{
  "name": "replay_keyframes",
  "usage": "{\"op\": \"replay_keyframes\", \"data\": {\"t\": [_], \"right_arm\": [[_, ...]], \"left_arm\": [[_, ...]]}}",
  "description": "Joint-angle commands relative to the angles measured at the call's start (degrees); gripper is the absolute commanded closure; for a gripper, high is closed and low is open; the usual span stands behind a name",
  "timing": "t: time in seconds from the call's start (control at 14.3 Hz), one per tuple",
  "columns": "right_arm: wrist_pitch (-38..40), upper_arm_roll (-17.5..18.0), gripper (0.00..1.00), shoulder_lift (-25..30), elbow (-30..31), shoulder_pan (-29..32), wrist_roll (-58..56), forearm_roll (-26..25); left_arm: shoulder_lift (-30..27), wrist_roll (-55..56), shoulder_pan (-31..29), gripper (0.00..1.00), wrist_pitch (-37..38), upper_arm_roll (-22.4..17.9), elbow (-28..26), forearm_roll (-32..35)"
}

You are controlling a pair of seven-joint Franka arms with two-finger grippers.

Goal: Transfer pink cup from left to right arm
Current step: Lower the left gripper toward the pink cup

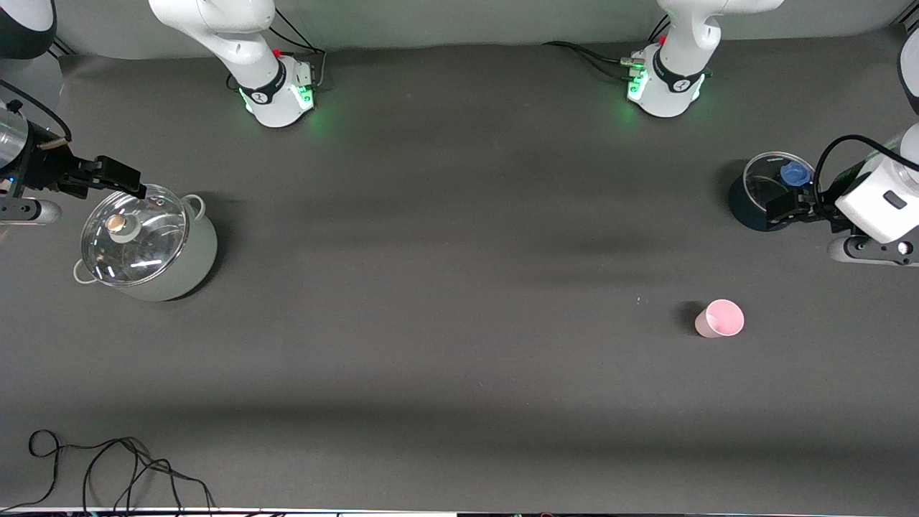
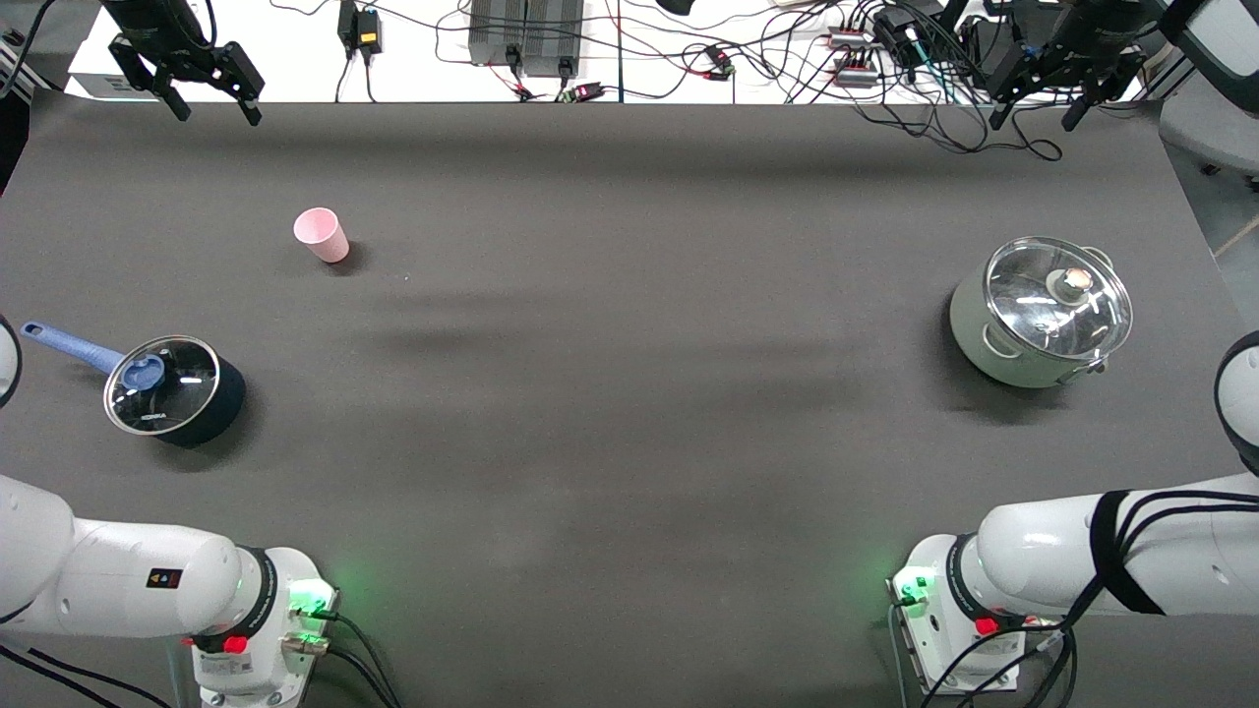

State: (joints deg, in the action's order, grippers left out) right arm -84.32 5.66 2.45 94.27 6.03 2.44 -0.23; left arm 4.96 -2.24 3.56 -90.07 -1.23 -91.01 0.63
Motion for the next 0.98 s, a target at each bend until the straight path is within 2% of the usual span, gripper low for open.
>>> {"op": "replay_keyframes", "data": {"t": [0.0, 0.63, 0.77, 0.91], "right_arm": [[0.47, -0.21, 0.0, -0.87, -1.54, -0.23, 0.28, 0.94], [0.47, -0.47, 0.0, -0.96, -1.63, -0.15, 0.2, 0.94], [0.47, -0.39, 0.0, -0.87, -1.63, -0.23, 0.2, 0.85], [0.47, -0.39, 0.0, -0.87, -1.72, -0.15, 0.11, 0.85]], "left_arm": [[0.84, -0.23, 0.57, 0.0, 0.69, -0.36, 1.45, -0.01], [0.93, -0.49, 0.57, 0.0, 0.52, -0.36, 1.62, 0.07], [1.46, -7.21, -0.13, 0.0, -0.62, -0.44, 2.14, -0.01], [2.25, -19.24, -2.05, 0.0, -4.13, -0.8, 2.24, -0.45]]}}
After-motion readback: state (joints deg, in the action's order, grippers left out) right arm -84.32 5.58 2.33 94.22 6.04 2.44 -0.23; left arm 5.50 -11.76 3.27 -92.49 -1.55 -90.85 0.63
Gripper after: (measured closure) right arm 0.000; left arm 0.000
